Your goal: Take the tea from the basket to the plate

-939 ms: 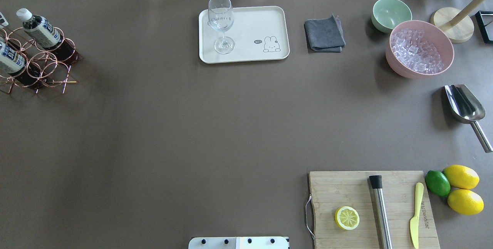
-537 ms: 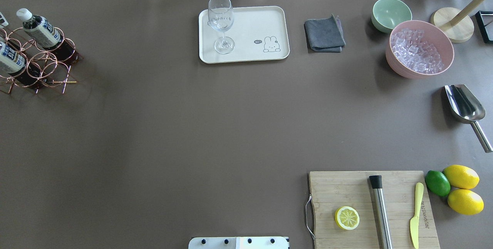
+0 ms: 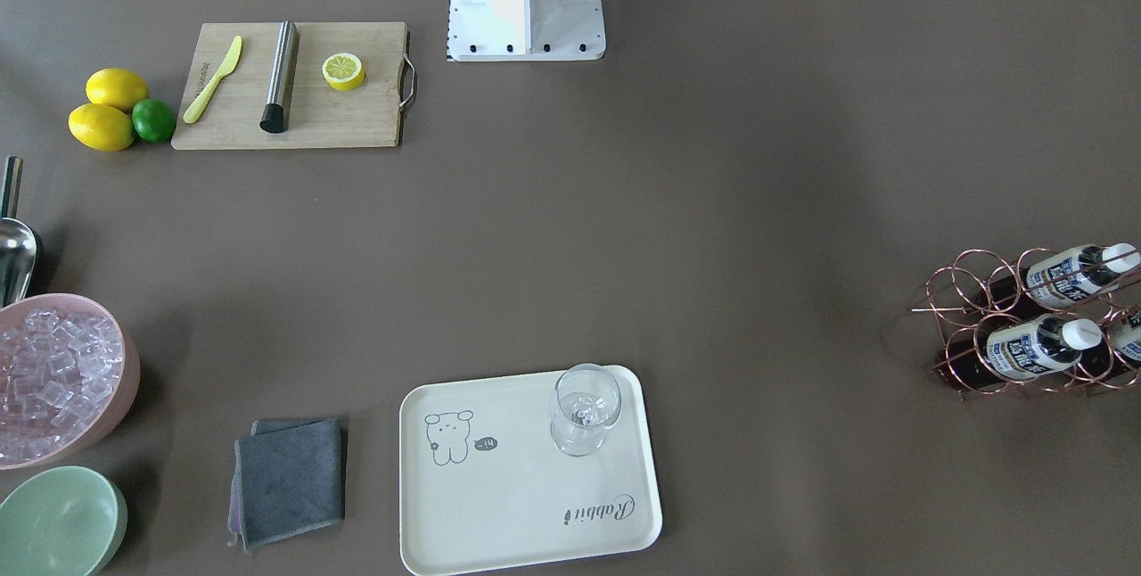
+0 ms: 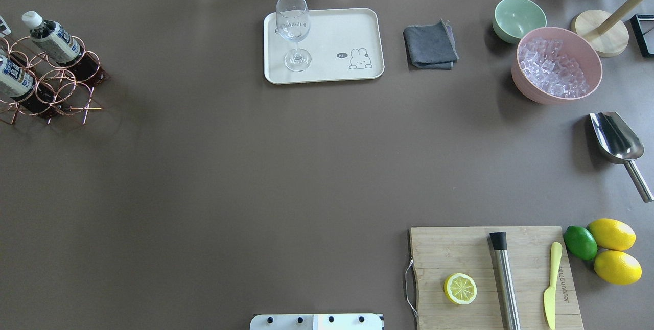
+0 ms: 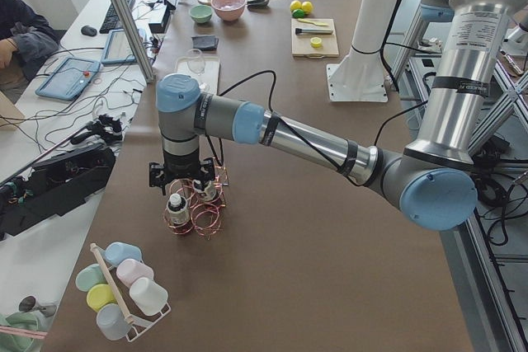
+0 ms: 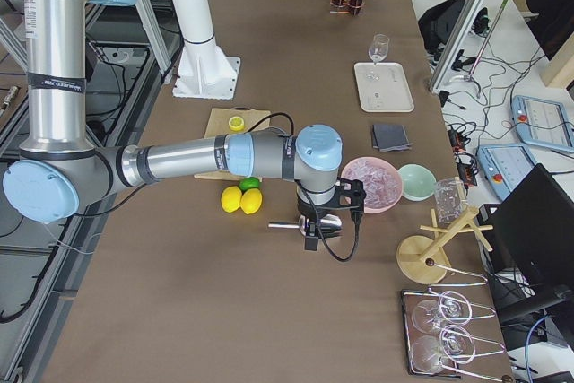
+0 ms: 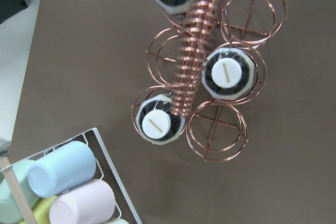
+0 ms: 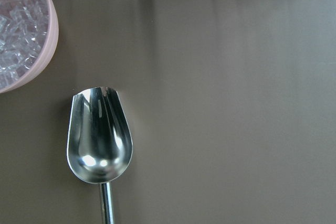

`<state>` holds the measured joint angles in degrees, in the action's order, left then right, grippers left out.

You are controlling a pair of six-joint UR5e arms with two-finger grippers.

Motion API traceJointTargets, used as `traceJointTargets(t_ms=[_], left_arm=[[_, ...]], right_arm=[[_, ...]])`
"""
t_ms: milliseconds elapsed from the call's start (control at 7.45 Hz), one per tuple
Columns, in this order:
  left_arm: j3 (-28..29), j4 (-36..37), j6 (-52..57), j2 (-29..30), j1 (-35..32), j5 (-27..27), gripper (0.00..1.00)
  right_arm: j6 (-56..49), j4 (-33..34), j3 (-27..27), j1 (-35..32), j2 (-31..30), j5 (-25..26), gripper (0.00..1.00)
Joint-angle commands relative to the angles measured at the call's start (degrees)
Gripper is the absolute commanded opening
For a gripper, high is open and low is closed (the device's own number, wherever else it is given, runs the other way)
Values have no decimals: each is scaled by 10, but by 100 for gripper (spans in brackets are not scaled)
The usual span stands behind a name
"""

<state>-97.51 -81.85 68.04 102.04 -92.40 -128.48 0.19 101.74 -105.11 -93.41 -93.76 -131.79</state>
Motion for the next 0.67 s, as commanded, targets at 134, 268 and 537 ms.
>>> traceJointTargets(t_ms=[134,268,537], left_arm=[[3,72,49,43,20,-72,97],[5,72,53,51,25,-71,97],[9,72,53,61,43,-73,95]], right_arm=[[0,0,1,-4,1,-63,100],[2,-1,-1,8,2,-78,100],[2,-4,-7,16,3,-78,100]])
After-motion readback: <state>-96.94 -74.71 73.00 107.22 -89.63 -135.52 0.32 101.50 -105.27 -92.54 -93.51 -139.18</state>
